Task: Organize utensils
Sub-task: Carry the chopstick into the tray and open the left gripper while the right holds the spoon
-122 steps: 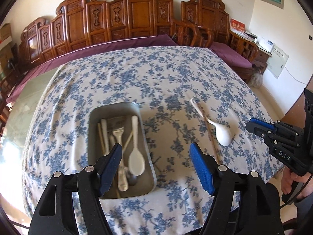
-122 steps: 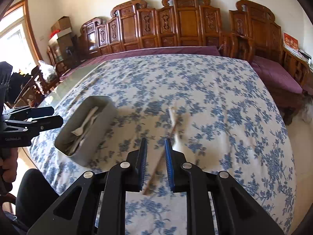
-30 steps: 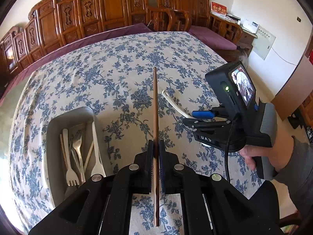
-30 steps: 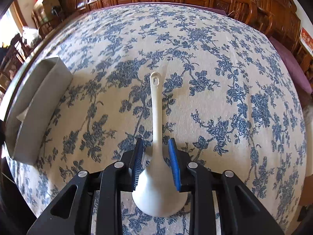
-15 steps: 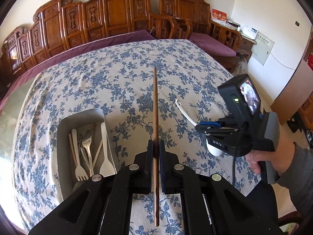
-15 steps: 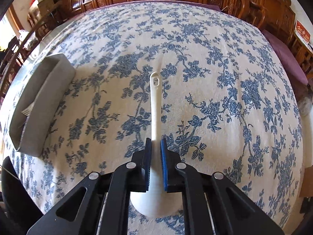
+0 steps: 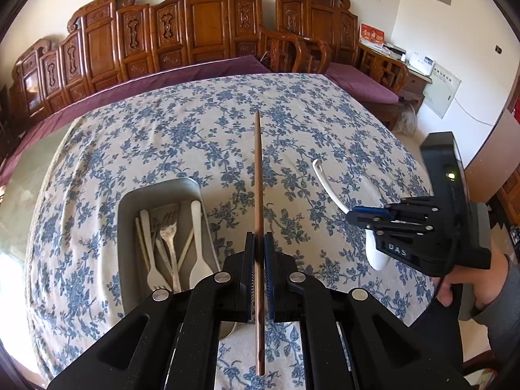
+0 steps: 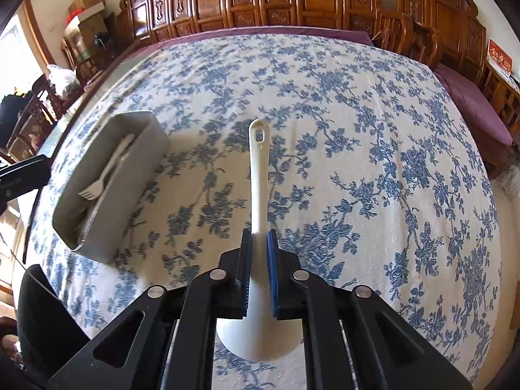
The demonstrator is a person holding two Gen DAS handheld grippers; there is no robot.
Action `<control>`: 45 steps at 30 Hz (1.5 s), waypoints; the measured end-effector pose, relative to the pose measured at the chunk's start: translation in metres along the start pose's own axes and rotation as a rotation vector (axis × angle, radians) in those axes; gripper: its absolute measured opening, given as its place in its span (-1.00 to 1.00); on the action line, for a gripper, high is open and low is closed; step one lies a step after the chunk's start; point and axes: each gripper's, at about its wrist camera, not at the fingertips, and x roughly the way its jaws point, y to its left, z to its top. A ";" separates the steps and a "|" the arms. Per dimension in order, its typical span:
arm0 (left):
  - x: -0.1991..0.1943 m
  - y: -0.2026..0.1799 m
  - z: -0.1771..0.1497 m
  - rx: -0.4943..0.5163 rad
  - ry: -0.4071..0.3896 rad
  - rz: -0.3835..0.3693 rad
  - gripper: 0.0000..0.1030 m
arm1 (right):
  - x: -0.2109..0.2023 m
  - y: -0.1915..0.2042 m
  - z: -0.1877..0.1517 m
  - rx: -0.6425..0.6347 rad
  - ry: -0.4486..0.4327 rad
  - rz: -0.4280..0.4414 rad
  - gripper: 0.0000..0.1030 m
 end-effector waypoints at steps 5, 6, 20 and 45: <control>-0.007 0.009 -0.003 -0.003 -0.009 0.012 -0.91 | -0.012 0.011 -0.001 -0.008 -0.030 0.026 -0.79; -0.008 0.012 -0.003 -0.006 -0.010 0.015 -0.91 | -0.013 0.013 -0.001 -0.007 -0.033 0.030 -0.79; -0.003 0.057 -0.013 -0.062 0.011 0.053 -0.91 | -0.041 0.037 0.001 -0.009 -0.101 0.096 -0.79; 0.064 0.089 -0.029 -0.050 0.170 0.054 -0.91 | -0.036 0.048 0.001 -0.017 -0.095 0.122 -0.79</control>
